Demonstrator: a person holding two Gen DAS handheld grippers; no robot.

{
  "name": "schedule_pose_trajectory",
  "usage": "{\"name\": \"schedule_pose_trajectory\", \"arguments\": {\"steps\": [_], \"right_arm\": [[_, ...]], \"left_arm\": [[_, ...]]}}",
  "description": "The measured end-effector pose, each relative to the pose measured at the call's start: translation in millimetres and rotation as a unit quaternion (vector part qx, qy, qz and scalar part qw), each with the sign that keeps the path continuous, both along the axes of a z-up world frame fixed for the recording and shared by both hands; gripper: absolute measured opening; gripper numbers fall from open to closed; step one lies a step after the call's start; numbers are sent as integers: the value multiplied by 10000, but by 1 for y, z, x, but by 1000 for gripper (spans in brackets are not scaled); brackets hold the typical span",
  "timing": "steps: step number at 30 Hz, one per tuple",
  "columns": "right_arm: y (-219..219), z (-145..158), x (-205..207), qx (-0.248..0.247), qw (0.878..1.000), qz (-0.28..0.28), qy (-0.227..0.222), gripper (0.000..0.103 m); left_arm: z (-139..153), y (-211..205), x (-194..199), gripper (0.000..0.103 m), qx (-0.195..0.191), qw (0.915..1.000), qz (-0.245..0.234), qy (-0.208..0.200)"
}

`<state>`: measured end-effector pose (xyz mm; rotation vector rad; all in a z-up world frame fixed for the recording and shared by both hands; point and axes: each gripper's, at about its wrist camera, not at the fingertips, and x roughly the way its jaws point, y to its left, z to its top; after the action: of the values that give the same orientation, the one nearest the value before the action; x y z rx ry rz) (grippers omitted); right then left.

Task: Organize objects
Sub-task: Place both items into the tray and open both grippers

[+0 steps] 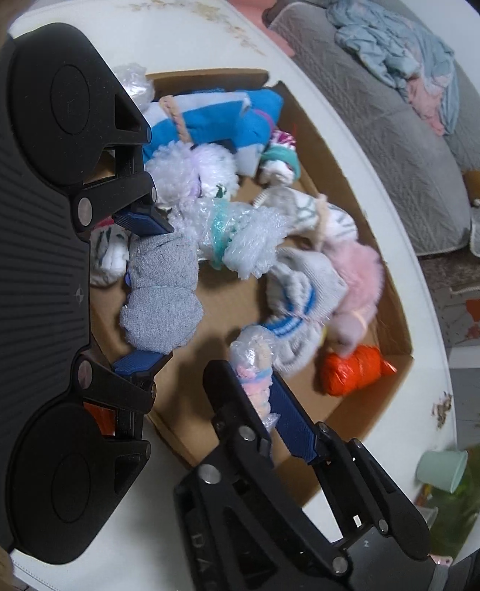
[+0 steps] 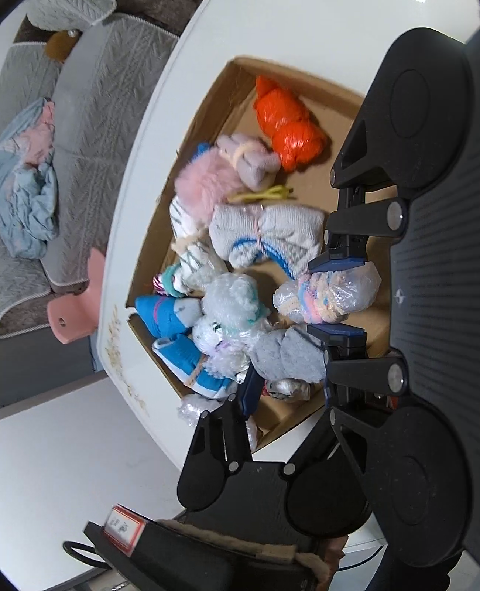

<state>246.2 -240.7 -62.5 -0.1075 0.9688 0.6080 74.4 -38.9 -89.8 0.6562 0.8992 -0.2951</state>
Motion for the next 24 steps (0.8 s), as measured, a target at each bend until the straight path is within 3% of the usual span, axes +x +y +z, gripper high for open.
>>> {"name": "schedule_pose_trajectory", "arguments": {"steps": [13, 18, 24], "right_arm": [[16, -17, 9, -194, 9998, 8, 67, 26], [17, -17, 6, -267, 9996, -2, 46, 32], [14, -18, 1, -424, 9990, -113, 75, 38]], "left_arm": [[1, 8, 5, 71, -31, 9998, 173, -3], [1, 13, 7, 79, -166, 9991, 375, 66], [-2, 22, 3, 80, -431, 9952, 817, 307]]}}
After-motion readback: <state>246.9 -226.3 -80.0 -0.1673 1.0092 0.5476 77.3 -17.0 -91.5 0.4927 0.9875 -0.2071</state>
